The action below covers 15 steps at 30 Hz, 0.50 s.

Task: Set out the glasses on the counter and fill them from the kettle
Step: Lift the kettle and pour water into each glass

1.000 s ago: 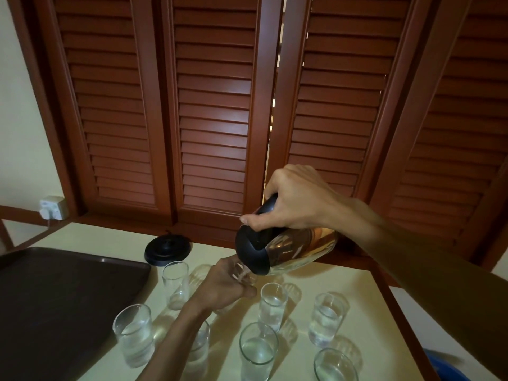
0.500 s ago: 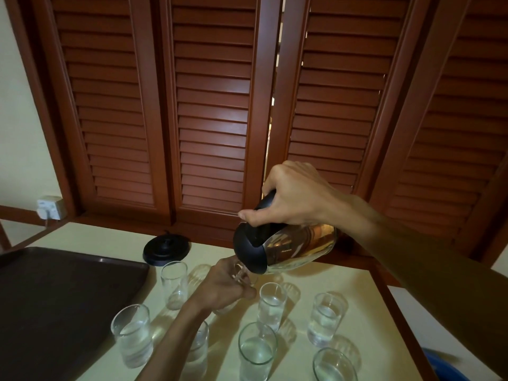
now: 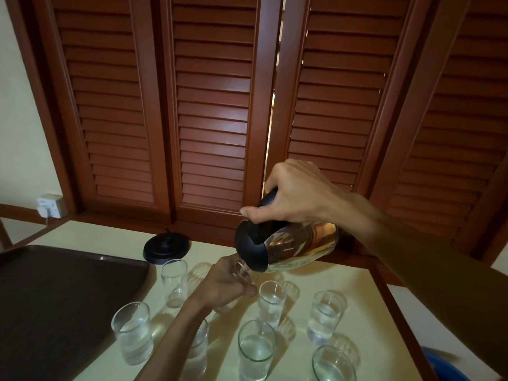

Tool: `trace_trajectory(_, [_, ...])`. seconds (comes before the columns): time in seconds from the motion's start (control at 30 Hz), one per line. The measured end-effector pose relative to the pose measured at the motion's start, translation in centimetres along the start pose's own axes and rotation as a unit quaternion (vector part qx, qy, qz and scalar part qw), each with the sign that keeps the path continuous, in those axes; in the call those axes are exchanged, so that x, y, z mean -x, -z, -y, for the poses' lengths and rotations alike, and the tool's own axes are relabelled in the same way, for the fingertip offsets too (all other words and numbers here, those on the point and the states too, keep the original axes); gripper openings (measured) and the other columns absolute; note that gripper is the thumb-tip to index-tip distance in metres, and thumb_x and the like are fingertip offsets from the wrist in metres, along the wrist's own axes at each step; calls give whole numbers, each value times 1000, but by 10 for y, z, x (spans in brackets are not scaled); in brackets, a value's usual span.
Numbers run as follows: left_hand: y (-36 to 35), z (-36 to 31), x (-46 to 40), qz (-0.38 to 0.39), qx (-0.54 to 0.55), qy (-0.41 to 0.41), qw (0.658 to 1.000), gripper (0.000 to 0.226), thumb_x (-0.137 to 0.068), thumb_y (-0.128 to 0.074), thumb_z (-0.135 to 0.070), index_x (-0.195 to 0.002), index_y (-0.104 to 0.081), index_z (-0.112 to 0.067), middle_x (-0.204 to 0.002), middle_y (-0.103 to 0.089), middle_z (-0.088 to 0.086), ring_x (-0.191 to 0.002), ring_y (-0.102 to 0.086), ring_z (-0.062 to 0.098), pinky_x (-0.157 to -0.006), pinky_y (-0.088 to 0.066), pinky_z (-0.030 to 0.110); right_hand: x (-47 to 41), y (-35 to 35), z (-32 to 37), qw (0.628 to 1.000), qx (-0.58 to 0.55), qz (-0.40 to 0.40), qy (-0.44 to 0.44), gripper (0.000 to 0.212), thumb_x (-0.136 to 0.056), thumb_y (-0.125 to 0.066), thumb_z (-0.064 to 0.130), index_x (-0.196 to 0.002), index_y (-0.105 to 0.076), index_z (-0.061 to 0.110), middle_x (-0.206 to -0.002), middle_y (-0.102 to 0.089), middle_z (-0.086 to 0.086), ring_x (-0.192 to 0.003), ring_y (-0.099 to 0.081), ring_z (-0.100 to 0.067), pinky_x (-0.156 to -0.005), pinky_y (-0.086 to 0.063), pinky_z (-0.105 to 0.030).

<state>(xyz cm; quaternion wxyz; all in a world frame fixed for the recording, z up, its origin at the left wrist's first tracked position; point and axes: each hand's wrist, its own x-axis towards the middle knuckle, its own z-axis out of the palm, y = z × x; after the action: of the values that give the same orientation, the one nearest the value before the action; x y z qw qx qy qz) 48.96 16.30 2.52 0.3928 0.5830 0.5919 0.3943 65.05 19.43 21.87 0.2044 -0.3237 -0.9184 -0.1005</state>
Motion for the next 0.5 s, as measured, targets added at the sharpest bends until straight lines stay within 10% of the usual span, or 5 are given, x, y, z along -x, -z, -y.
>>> trace_trajectory(0.5, [3,5,-8,-56,42,-17,997,36,-56,-80,-5,-89,-71,-17,-73,-72,-4,-66,-65,8,-63,-52,23,9,-7,-17,994,-87,-51,-49,68,-78,-71,66,-40,-43,16,-40,-32,4,-40,-30,-12,-47,-29,-28])
